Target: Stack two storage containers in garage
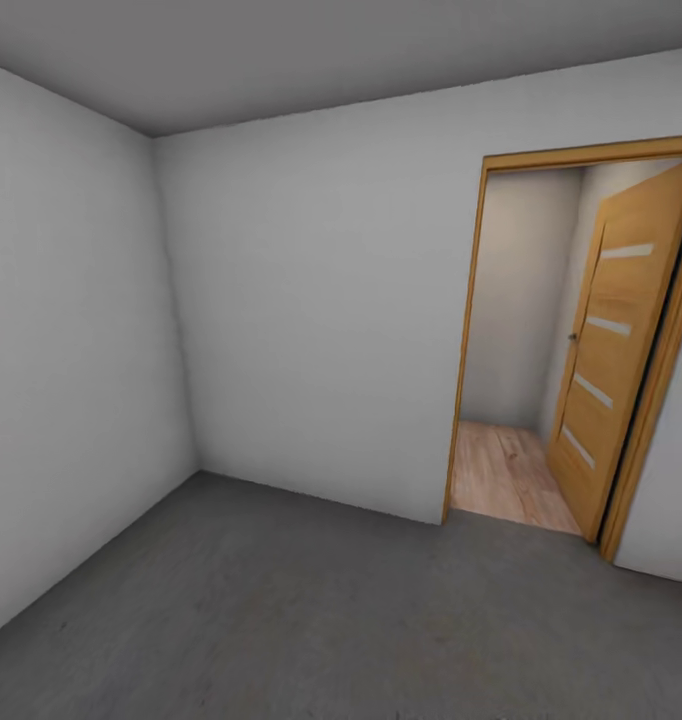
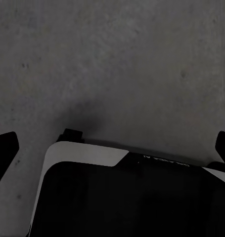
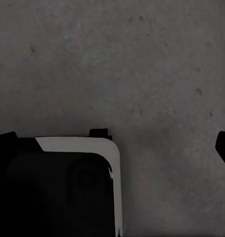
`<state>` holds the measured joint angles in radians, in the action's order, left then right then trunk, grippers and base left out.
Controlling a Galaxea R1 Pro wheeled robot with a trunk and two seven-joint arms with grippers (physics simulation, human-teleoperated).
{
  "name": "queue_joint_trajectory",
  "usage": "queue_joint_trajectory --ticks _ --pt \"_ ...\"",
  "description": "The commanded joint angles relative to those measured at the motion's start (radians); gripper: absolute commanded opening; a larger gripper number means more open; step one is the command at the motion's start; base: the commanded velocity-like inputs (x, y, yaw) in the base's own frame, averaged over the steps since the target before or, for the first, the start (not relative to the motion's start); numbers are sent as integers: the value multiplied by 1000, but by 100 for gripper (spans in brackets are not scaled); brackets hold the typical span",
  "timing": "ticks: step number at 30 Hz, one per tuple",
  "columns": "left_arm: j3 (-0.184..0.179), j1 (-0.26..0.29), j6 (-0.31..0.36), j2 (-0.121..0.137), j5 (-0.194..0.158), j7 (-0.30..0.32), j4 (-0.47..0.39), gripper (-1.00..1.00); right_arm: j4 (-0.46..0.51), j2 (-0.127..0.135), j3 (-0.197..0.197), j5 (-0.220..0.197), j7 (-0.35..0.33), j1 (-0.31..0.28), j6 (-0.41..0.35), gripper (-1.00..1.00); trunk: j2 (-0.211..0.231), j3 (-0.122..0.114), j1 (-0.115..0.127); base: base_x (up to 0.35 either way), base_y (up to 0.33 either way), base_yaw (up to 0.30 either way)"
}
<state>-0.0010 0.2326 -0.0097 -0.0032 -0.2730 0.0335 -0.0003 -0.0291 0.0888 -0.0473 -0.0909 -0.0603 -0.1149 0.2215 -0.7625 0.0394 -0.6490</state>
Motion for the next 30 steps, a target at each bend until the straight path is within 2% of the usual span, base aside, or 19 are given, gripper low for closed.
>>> queue_joint_trajectory --ticks 1,30 --pt "-1 1 -1 0 -8 3 0 100 -3 0 -5 -10 -6 -2 6 100 -1 2 0 0 0 -293" --pt "-1 1 -1 0 -8 3 0 100 -3 0 -5 -9 -6 -2 6 100 -1 2 0 0 0 -293"
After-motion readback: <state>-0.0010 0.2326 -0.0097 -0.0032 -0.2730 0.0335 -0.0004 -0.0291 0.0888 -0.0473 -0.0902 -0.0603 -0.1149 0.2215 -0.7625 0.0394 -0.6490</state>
